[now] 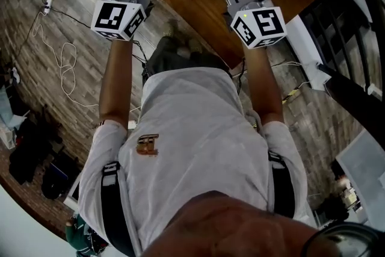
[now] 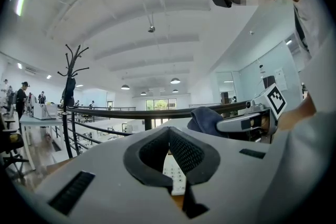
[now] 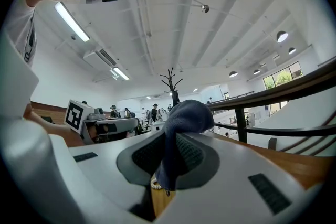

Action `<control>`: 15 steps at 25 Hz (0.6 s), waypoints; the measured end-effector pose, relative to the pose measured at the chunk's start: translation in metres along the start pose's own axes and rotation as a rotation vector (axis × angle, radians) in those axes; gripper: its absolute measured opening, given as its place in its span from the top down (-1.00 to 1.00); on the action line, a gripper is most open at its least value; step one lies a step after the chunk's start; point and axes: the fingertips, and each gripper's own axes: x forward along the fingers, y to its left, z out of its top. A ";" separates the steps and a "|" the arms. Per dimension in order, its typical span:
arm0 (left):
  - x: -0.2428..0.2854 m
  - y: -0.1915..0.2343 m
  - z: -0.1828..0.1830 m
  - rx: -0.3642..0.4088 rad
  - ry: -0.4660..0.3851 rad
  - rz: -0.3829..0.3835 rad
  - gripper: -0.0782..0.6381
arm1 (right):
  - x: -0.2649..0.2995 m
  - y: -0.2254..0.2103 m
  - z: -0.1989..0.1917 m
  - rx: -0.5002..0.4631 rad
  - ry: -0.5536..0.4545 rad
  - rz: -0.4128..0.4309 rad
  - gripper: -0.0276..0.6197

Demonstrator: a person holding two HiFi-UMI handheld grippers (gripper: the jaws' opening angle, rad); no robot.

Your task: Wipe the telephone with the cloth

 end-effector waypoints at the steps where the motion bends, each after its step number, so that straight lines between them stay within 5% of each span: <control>1: 0.002 0.005 0.001 0.002 0.000 -0.009 0.73 | 0.004 0.001 0.003 -0.001 -0.003 -0.009 0.73; 15: 0.075 0.105 -0.013 0.011 0.041 -0.209 0.73 | 0.096 -0.021 0.024 -0.024 -0.001 -0.251 0.73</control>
